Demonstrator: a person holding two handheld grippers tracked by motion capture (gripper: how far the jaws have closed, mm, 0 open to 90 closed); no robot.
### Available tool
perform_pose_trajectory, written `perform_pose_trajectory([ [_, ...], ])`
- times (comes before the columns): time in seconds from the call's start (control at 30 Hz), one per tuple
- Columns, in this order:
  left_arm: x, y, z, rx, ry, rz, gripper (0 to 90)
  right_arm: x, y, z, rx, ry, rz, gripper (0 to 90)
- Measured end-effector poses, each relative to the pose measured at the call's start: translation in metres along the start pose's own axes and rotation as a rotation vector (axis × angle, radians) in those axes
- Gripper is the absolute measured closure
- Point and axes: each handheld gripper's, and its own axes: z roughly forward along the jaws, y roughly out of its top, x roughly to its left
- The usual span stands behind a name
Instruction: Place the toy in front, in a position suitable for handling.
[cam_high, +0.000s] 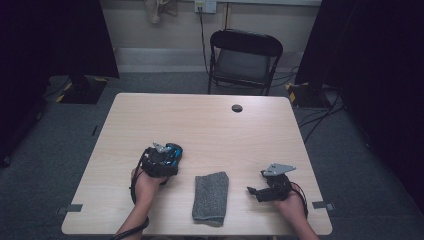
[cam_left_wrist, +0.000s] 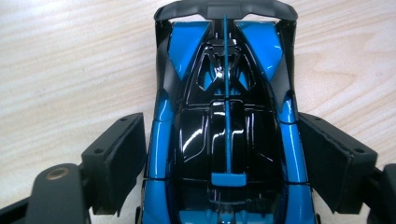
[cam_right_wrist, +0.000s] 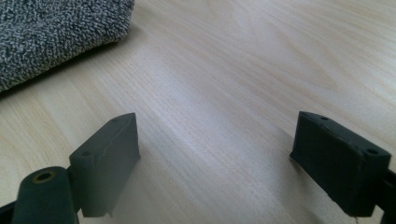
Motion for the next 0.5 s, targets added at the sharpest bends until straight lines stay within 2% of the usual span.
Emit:
perform_pose_trajectory([
  [0.2,0.0002,0.0006,-0.001,0.007,-0.012,-0.014,25.5,0.0,0.0,0.0,0.0,0.0,0.0,13.9],
  [0.3,0.0006,0.0014,-0.0016,0.017,-0.016,-0.009,25.9,0.0,0.0,0.0,0.0,0.0,0.0,13.9],
  [0.5,0.0033,0.0002,-0.0018,0.001,-0.038,0.016,26.0,0.0,0.0,0.0,0.0,0.0,0.0,13.9],
])
